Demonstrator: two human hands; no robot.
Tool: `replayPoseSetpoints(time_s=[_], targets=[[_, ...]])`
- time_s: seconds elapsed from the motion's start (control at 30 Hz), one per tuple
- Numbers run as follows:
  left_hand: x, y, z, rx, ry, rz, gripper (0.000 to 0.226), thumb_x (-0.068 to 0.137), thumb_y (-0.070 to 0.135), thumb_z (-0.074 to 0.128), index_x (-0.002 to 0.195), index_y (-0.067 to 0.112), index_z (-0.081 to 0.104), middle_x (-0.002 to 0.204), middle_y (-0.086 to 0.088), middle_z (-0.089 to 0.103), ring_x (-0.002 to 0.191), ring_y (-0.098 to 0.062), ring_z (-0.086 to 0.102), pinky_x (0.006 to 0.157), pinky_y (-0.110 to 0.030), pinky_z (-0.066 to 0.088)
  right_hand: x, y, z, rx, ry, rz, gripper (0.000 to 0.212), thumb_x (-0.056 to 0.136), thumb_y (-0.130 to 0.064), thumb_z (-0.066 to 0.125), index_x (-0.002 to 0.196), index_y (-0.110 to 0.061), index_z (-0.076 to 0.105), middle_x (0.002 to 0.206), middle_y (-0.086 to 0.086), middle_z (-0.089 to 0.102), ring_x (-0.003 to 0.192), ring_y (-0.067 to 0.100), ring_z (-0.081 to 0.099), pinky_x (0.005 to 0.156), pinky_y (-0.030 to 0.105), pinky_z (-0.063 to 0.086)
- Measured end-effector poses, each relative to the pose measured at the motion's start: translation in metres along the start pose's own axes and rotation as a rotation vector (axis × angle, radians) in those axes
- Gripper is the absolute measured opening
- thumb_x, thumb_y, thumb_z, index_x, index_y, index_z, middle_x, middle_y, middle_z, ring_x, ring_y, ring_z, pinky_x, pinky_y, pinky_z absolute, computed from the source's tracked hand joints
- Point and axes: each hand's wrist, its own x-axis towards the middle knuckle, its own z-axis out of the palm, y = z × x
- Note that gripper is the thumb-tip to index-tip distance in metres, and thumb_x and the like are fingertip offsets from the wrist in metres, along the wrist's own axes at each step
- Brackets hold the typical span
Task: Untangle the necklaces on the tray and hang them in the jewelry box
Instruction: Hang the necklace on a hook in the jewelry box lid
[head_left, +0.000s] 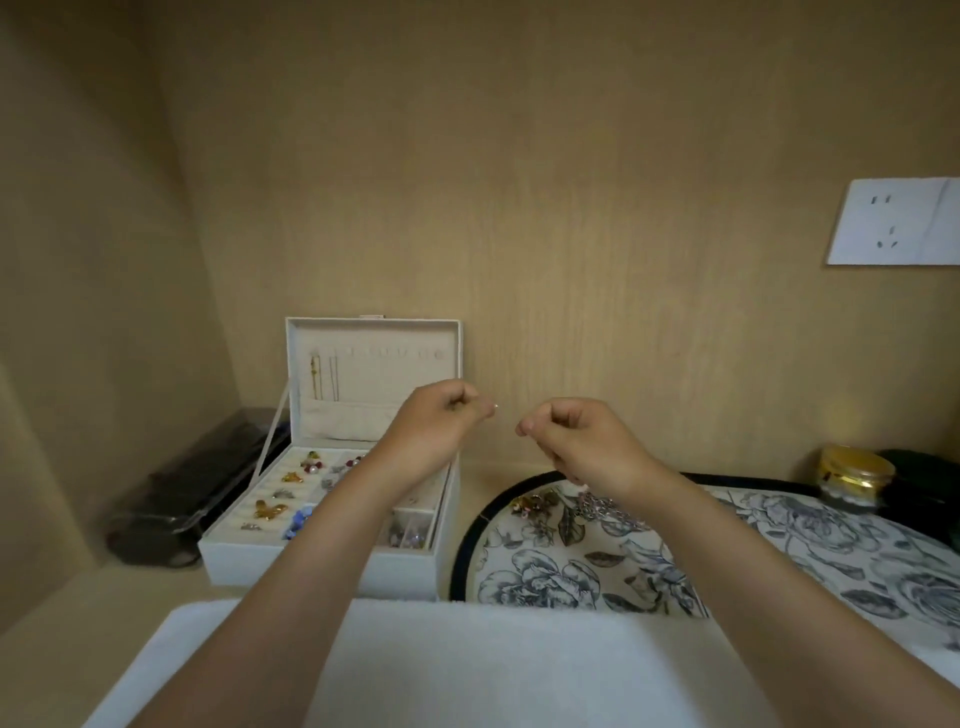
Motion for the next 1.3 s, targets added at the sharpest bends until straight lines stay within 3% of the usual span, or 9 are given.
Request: replayPoseSetpoints(time_s=[0.13,0.23,0.37,0.5,0.7,0.87,0.97,1.13,1.3], targets=[[0.017,-0.009,-0.046,-0.085,0.143,0.001,0.016,0.095,0.025,0.06,0.085,0.017,0.07,0.052,0.019,0.053,0.051,-0.003,0.046,0.051,-0.023,0.035,0.045,-0.034,0.028,-0.038,0.017,-0.089,0.014,0.095,-0.016,0.066,0.091,-0.006,0.073,0.047,-0.021,0.054,0.043,-0.007,0.047,0.046,0.006,0.035],[0.032,-0.021,-0.079,-0.079,0.227,0.0,0.016,0.095,0.024,0.059,0.082,0.02,0.068,0.049,0.022,0.052,0.054,-0.003,0.046,0.053,-0.024,0.035,0.08,-0.055,0.057,-0.108,0.037,-0.165,0.011,0.093,-0.018,0.068,0.085,-0.012,0.075,0.061,-0.021,0.063,0.056,-0.013,0.055,0.059,0.005,0.04],[0.053,-0.047,-0.118,-0.042,0.327,0.034,0.015,0.092,0.027,0.066,0.079,0.024,0.071,0.067,0.011,0.06,0.062,-0.005,0.051,0.064,-0.026,0.042,0.125,-0.066,0.098,-0.275,0.134,-0.204,0.016,0.089,-0.023,0.071,0.073,-0.021,0.071,0.061,-0.013,0.06,0.058,0.0,0.054,0.064,0.022,0.042],[0.07,-0.074,-0.142,0.023,0.392,-0.009,0.017,0.087,0.033,0.072,0.079,0.018,0.073,0.066,0.012,0.06,0.065,-0.006,0.054,0.064,-0.024,0.041,0.155,-0.066,0.136,-0.497,0.284,-0.229,0.018,0.087,-0.035,0.07,0.076,-0.021,0.072,0.077,-0.002,0.071,0.076,0.017,0.065,0.07,0.029,0.049],[0.089,-0.094,-0.152,0.138,0.503,-0.116,0.024,0.085,0.037,0.073,0.067,0.023,0.067,0.073,0.014,0.067,0.075,-0.005,0.063,0.067,-0.023,0.043,0.179,-0.059,0.172,-0.634,0.4,-0.236,0.021,0.09,-0.039,0.065,0.085,-0.02,0.072,0.079,0.001,0.072,0.076,0.021,0.066,0.061,0.028,0.049],[0.096,-0.103,-0.146,0.189,0.509,-0.162,0.031,0.086,0.04,0.07,0.063,0.02,0.066,0.067,0.009,0.067,0.068,-0.008,0.063,0.06,-0.023,0.046,0.184,-0.049,0.19,-0.511,0.52,-0.183,0.01,0.088,-0.032,0.067,0.084,-0.023,0.07,0.075,-0.006,0.07,0.072,0.015,0.063,0.061,0.027,0.048],[0.097,-0.104,-0.144,0.236,0.517,-0.186,0.031,0.088,0.038,0.067,0.063,0.021,0.064,0.066,0.009,0.065,0.065,-0.009,0.061,0.054,-0.022,0.04,0.183,-0.044,0.195,-0.452,0.555,-0.178,0.008,0.086,-0.027,0.071,0.081,-0.023,0.067,0.072,-0.011,0.065,0.07,0.012,0.061,0.057,0.025,0.044],[0.092,-0.109,-0.138,0.293,0.453,-0.212,0.038,0.09,0.034,0.064,0.055,0.021,0.057,0.064,0.01,0.06,0.069,-0.013,0.062,0.055,-0.022,0.037,0.181,-0.04,0.191,-0.537,0.507,-0.129,0.011,0.085,-0.026,0.072,0.075,-0.022,0.068,0.07,-0.012,0.064,0.067,0.009,0.058,0.05,0.022,0.038],[0.079,-0.111,-0.132,0.205,0.408,-0.204,0.028,0.089,0.03,0.063,0.069,0.011,0.069,0.071,-0.002,0.069,0.071,-0.018,0.064,0.06,-0.024,0.044,0.168,-0.029,0.192,-0.505,0.308,-0.038,0.01,0.084,-0.026,0.068,0.075,-0.024,0.067,0.076,-0.011,0.067,0.073,0.008,0.062,0.062,0.027,0.051]])
